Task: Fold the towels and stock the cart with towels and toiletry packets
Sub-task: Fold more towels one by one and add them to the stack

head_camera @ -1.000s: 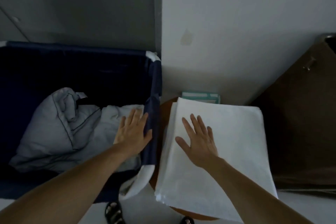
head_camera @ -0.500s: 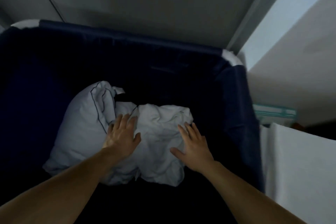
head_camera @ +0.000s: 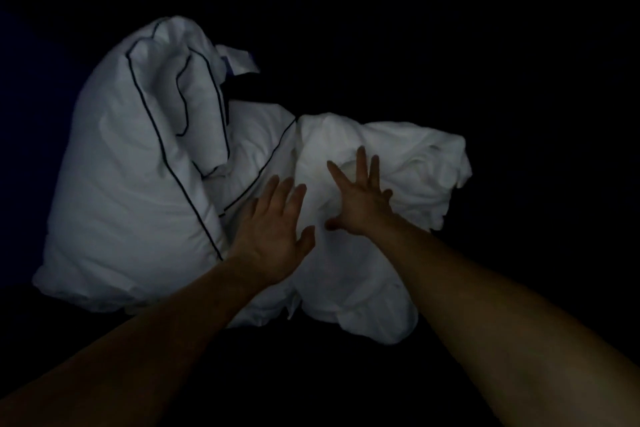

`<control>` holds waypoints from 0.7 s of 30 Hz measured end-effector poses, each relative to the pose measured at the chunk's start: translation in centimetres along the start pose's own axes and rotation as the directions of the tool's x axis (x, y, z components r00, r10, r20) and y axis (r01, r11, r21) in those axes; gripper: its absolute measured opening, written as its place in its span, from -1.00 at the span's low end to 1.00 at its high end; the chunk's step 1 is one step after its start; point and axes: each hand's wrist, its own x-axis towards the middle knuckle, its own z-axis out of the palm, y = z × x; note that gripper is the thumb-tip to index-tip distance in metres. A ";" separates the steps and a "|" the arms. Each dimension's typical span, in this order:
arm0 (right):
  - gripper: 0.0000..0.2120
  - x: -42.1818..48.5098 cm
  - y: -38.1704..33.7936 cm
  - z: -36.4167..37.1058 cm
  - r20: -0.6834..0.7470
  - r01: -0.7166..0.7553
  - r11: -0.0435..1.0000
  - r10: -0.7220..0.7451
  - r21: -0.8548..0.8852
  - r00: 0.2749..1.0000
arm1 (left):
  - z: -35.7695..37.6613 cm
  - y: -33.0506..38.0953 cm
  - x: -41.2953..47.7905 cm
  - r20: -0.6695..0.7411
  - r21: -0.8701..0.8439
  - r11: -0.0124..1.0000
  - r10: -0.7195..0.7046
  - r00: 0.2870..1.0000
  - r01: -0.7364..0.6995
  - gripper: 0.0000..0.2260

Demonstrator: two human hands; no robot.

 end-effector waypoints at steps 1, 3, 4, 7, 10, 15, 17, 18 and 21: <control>0.19 1.4 0.1 0.7 0.008 -0.008 1.000 0.008 -0.017 1.000 | 0.5 -0.2 0.5 -0.014 -0.014 1.000 0.021 1.000 -0.022 -0.30; 0.11 3.5 0.3 1.9 0.039 -0.029 1.000 0.030 -0.010 0.999 | 1.3 -0.6 1.3 -0.045 -0.029 0.998 0.056 0.997 -0.057 -0.33; 0.01 4.2 0.4 2.6 0.030 -0.031 0.999 0.030 0.016 0.999 | 1.6 -0.8 1.6 -0.063 -0.039 0.997 0.066 0.996 -0.069 -0.32; -0.40 5.2 0.5 3.8 -0.129 0.023 1.000 -0.024 -0.006 0.991 | 1.8 -1.7 2.3 -0.084 -0.060 0.996 0.060 0.995 -0.065 -0.32; -0.62 4.5 1.0 3.7 -0.160 0.114 0.993 -0.115 -0.009 0.981 | 1.6 -2.3 2.2 -0.034 -0.067 0.997 0.032 0.999 -0.034 -0.27; -0.78 -2.0 1.7 -0.4 -0.280 0.201 0.933 -0.116 0.298 0.953 | -1.3 -0.8 1.1 0.073 -0.069 0.996 -0.046 0.996 0.051 -0.04; -0.78 -5.5 1.1 -3.3 -0.328 0.202 0.901 -0.071 0.384 0.942 | -3.3 0.6 0.3 0.134 -0.126 0.986 -0.089 0.987 0.106 0.10; -0.76 -7.3 0.8 -4.9 -0.346 0.202 0.888 -0.052 0.413 0.937 | -4.7 1.7 -0.3 0.163 -0.161 0.982 -0.075 0.984 0.102 0.18; -0.67 -13.5 -0.7 -10.7 -0.421 0.241 0.848 -0.023 0.472 0.907 | -9.9 5.9 -2.2 0.132 -0.454 0.890 0.116 0.984 -0.043 0.28</control>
